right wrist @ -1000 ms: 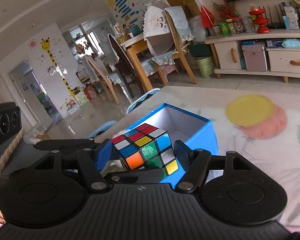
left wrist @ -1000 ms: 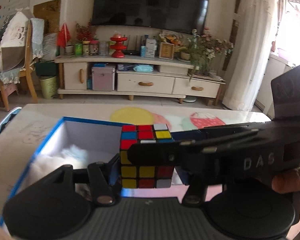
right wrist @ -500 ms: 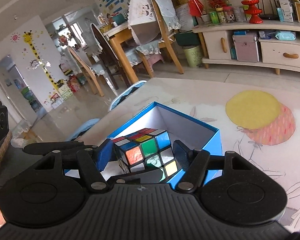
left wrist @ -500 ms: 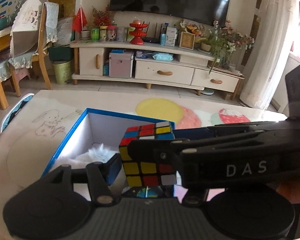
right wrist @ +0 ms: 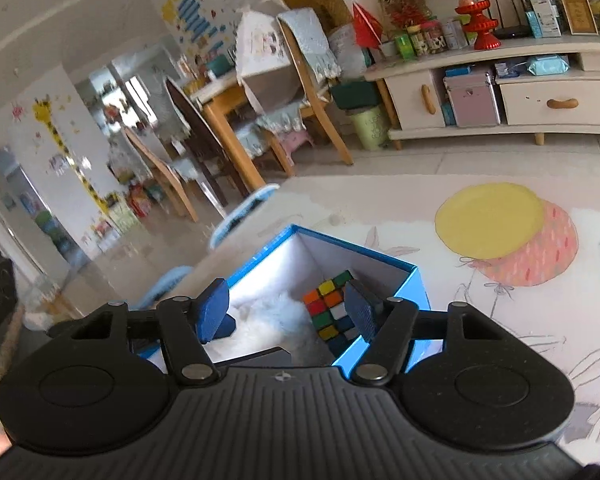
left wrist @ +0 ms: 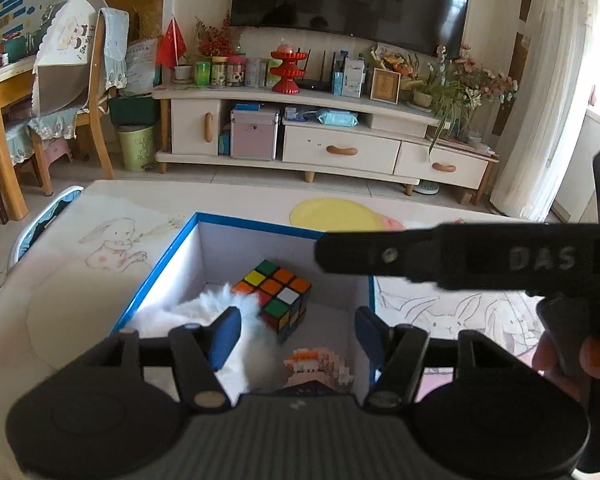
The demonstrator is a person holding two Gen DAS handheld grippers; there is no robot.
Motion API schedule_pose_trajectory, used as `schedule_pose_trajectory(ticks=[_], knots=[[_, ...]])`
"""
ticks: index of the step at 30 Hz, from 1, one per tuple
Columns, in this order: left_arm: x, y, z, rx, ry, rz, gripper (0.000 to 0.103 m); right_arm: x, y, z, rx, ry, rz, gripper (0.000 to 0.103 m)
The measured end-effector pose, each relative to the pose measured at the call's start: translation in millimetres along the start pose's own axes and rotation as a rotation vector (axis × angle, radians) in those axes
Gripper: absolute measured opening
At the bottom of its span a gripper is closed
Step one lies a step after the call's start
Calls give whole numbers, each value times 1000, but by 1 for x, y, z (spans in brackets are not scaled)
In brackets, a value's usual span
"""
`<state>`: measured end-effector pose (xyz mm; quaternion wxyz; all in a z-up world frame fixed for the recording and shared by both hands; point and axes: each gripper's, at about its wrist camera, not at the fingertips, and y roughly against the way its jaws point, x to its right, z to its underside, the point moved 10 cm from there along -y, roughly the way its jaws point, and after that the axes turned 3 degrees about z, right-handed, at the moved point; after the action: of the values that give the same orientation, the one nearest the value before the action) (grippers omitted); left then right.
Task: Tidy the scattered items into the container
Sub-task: 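Withdraw the open left tool from the shoebox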
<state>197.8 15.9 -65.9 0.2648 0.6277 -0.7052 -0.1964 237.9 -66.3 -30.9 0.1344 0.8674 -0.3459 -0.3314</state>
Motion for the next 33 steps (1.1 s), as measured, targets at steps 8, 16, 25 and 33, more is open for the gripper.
schedule_pose_trajectory(ticks=[8, 16, 25, 33], knots=[[0, 23, 12, 45, -4, -28, 77, 13, 48, 19, 111, -63, -34, 81], [-1, 54, 40, 79, 28, -44, 84, 34, 90, 59, 185, -152, -28, 103], [23, 75, 63, 110, -16, -53, 91, 48, 117, 95, 244, -138, 67, 103], [115, 41, 81, 79, -117, 108, 102, 98, 154, 101, 314, -149, 267, 103]])
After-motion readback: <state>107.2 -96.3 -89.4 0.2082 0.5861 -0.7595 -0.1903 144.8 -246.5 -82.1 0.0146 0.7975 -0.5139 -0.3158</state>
